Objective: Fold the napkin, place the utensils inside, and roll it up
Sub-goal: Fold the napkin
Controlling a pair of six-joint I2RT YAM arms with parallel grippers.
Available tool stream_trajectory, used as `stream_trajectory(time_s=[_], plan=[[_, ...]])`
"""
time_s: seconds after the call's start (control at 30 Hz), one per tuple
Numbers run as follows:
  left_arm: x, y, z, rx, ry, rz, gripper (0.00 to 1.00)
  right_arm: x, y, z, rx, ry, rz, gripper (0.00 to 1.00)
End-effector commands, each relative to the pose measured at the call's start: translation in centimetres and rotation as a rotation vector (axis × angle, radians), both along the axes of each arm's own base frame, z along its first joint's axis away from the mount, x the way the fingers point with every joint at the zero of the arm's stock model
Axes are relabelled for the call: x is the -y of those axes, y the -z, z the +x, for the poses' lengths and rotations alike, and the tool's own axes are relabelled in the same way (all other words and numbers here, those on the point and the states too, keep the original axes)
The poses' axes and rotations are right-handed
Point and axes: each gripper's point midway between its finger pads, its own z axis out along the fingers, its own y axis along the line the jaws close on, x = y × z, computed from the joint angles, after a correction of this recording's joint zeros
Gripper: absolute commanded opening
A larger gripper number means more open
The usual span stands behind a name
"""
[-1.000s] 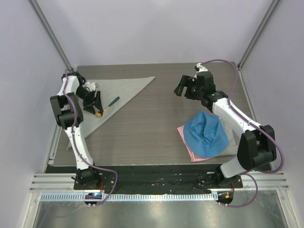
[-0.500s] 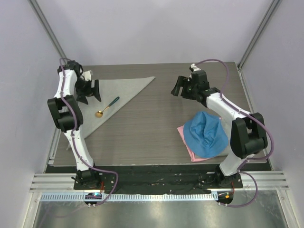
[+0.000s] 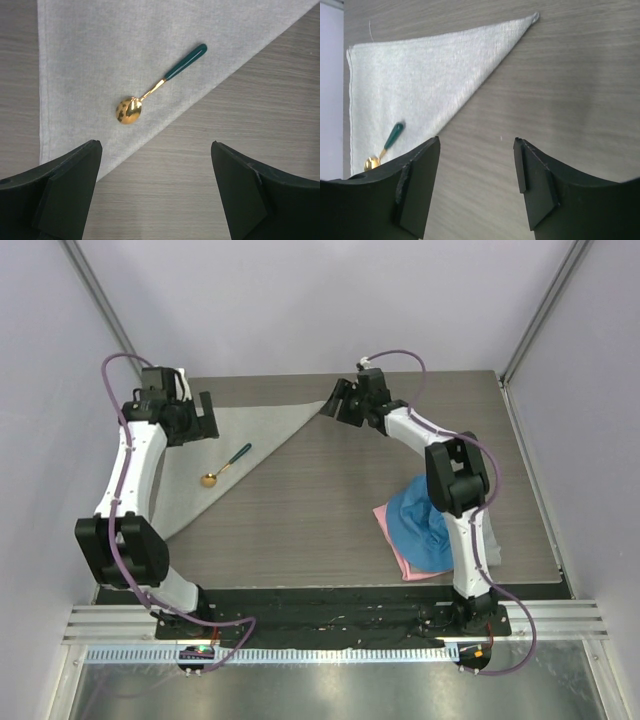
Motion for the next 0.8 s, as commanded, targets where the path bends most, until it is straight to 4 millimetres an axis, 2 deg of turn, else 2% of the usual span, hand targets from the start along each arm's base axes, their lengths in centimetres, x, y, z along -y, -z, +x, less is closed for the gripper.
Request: stream_trajectory(time_s=[0.0,0.03,0.1,0.13,0.17,0.2,0.23,0.27,0.3,0.37,0.4,0.5,0.77], plan=[[-1.5,-2.0,0.8,0.138,-0.087,0.036,0.97,-2.0,-2.5,4.2,0.053,0.045,0.133,0.66],[-1.7,-1.7,0.6,0.143,-0.098,0.04,0.97,-2.2,-0.2,4.8,0.021,0.058,0.128,0.64],[-1.7,-2.5,0.8,0.185,-0.102,0.041,0.98,-2.7,-0.4,6.2,0.03,0.083,0.172,0.62],[-1.6,-2.4,0.7,0.187,-0.1,0.037,0.99,-2.9,1.4,6.5,0.007,0.091,0.171,0.61],[-1.6,-2.1,0.6,0.184,-0.099,0.038,0.99,-3.1,1.8,7.0,0.007,0.099,0.186,0.6],[-1.6,-2.2,0.6,0.193,-0.098,0.039,0.99,-3.5,1.2,7.6,0.015,0.109,0.215,0.59],[-1.5,-2.1,0.5,0.19,-0.092,0.039,1.0,-3.5,1.8,7.9,0.007,0.12,0.218,0.58],[-1.5,-1.7,0.4,0.181,-0.092,0.039,1.0,-3.4,3.6,8.3,-0.011,0.142,0.211,0.57],[-1.4,-1.8,0.3,0.184,-0.09,0.035,1.0,-3.6,3.1,8.9,-0.001,0.153,0.226,0.56],[-1.1,-1.8,0.3,0.186,-0.076,0.02,1.0,-3.3,5.1,9.4,-0.017,0.186,0.213,0.55],[-1.2,-1.9,0.4,0.189,-0.079,0.019,1.0,-3.1,5.1,9.9,-0.011,0.199,0.221,0.54],[-0.4,-2.0,0.5,0.188,-0.052,-0.009,1.0,-2.9,6.6,10.4,-0.03,0.234,0.213,0.49],[0.0,-2.2,0.6,0.187,-0.036,-0.042,1.0,-2.1,8.7,10.4,-0.056,0.262,0.169,0.41]])
